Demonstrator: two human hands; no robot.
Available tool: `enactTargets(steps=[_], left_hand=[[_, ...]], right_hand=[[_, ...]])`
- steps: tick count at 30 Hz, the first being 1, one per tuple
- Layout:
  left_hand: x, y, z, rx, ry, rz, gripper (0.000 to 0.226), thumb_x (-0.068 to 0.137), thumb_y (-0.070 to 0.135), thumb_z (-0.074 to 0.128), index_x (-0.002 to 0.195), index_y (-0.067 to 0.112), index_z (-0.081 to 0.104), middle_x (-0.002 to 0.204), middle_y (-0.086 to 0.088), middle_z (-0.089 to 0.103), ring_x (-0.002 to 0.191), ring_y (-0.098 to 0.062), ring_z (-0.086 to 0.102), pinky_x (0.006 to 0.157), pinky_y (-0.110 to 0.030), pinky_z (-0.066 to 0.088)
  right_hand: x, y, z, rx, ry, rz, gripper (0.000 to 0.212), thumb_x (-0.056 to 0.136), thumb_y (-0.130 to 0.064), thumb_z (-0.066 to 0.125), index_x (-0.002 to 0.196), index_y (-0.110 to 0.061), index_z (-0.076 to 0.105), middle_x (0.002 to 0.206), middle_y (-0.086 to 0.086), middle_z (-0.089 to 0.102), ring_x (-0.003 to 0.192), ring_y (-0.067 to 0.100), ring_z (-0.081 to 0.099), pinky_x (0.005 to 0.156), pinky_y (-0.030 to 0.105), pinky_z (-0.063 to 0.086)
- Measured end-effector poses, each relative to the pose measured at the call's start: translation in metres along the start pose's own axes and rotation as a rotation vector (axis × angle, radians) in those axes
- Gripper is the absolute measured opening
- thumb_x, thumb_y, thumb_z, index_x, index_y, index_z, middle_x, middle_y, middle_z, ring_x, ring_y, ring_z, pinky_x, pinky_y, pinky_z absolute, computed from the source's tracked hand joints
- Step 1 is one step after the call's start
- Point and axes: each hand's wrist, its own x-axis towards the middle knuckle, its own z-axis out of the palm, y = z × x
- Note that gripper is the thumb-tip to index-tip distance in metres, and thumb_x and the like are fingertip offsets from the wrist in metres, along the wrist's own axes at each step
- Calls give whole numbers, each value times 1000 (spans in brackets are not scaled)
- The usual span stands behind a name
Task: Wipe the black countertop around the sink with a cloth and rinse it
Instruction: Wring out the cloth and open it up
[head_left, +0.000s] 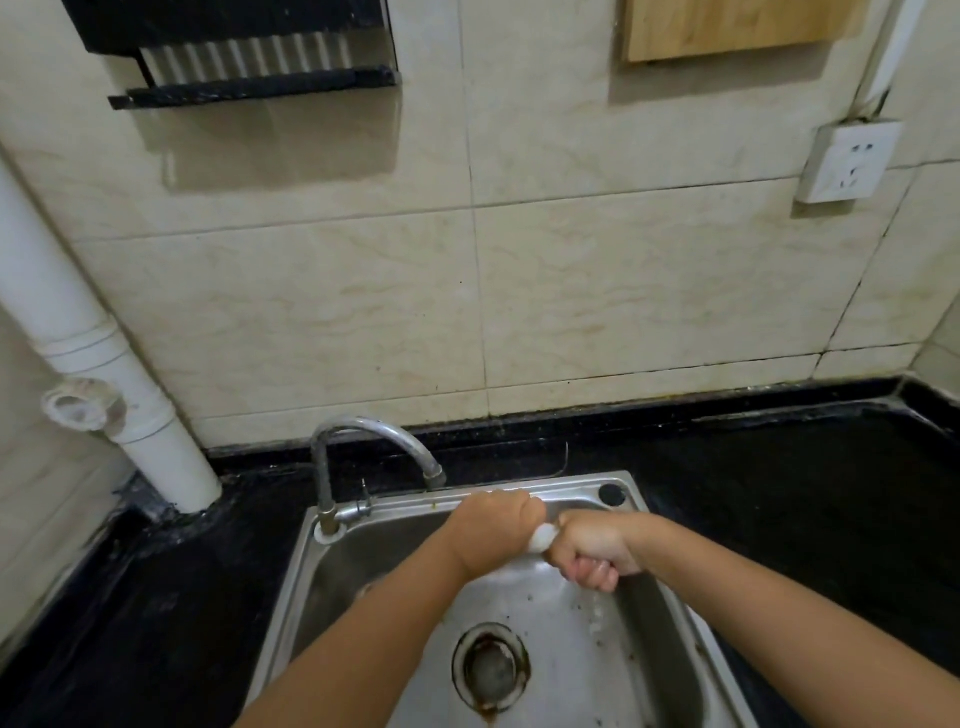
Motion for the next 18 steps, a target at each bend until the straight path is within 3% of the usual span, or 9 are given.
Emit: enactTargets(steps=[2,3,5,7,9,11,14,16,18], left_hand=[[-1,-3,-2,-3,-66,-8,12,60,23,49,49,19,53,45,5,49,34,-8,46,30,-18,25],[-1,-6,-3,-16,-109,-35,8,55,22,59,51,19,53,47,5,50,35,-8,47,31,-17,23],[-10,-11,1,-80,-201,-152,25,49,15,75,63,17,54,63,2,55,47,-10,52,36,-16,17],[-18,-19,0,-170,-257,-339,25,72,17,68,90,10,52,96,-5,53,76,-20,55,49,-22,25],[-23,-22,-4,-224,-350,-450,24,87,21,51,107,9,46,113,-6,46,95,-24,49,63,-28,30],[-22,-21,-12,-348,-331,-490,25,87,19,50,111,12,46,115,-5,47,98,-23,49,70,-29,33],[-21,-25,-26,-618,-264,-650,21,81,20,57,98,22,45,99,1,53,86,-16,50,67,-26,36],[-22,-29,-36,-782,-220,-733,26,74,28,60,91,23,42,92,1,52,80,-13,48,64,-23,36],[-22,-34,-47,-858,-185,-752,30,66,34,56,91,23,44,92,1,52,80,-11,47,65,-21,37]], right_hand=[[-3,-2,5,-120,78,-78,18,79,3,41,66,-8,44,45,0,40,36,9,35,39,14,25],[-4,-3,8,-264,167,-154,8,81,-1,47,79,-6,53,60,3,51,51,14,47,46,20,34],[-5,-2,13,-535,324,-321,22,86,-12,53,107,-5,56,98,9,60,88,20,57,67,26,40],[0,2,17,-513,386,-386,32,88,-23,57,117,-9,51,116,6,58,100,18,55,75,25,40],[4,1,18,-445,425,-448,27,88,-27,59,112,-19,48,111,-2,58,97,13,53,73,17,41],[4,-3,15,-360,455,-512,25,87,-27,61,104,-28,44,98,-11,53,90,7,49,65,7,37],[-4,-13,6,-185,501,-587,41,85,-23,64,115,-33,38,102,-14,48,94,5,50,74,7,40],[-7,-19,0,2,532,-644,43,83,-14,67,111,-34,42,100,-18,50,90,1,53,75,4,42],[-9,-27,-1,181,533,-684,41,79,-6,69,105,-33,51,100,-12,56,87,1,55,75,6,45]])
